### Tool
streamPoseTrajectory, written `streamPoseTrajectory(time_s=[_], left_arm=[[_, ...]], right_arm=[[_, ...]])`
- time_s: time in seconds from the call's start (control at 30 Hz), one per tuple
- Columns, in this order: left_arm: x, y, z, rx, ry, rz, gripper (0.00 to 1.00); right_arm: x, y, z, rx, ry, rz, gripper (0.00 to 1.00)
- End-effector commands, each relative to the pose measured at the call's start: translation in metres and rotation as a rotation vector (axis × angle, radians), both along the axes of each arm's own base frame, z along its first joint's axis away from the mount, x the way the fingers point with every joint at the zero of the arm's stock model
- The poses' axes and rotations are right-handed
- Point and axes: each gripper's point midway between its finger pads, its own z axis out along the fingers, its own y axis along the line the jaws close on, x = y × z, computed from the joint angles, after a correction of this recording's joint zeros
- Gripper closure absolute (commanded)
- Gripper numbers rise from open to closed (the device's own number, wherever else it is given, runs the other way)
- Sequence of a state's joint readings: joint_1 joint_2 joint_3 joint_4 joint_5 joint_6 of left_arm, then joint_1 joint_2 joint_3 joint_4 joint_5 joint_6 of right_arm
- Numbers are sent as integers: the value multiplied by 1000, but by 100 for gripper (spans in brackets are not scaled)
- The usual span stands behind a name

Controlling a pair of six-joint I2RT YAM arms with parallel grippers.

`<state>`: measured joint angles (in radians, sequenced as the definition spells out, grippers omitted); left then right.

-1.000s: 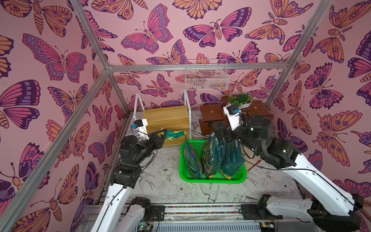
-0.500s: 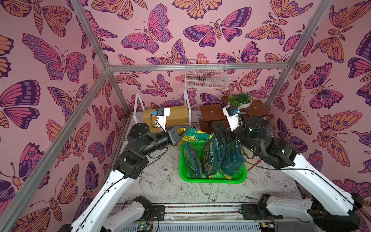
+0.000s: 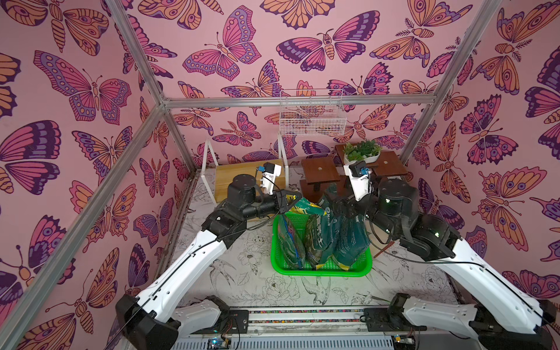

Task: Take down the fertilizer bag from the shelf
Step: Place the fertilizer bag in the storage box.

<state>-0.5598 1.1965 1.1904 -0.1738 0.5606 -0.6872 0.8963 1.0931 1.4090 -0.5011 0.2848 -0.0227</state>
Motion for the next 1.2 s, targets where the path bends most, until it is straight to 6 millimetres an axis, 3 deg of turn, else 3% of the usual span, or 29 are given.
streamPoseTrajectory(time_s=[0.0,0.23,0.33,0.5,0.83,1.17], left_arm=[[-10,-1,12,48,-115,-63,100],[-21,3,-31,253,-42,-172,100],[-19,7,-60,369,17,-199,100],[-16,17,-84,498,37,-200,100],[-18,13,-141,624,148,-278,100],[-21,-5,-194,764,205,-338,100]], right_arm=[[2,-7,-3,-1,6,-32,1],[4,-8,-5,-14,0,-40,1],[4,-8,-6,-15,0,-40,1],[4,-6,-7,-11,5,-35,1],[5,-4,-3,-9,2,-30,1],[7,1,-5,-16,14,-23,1]])
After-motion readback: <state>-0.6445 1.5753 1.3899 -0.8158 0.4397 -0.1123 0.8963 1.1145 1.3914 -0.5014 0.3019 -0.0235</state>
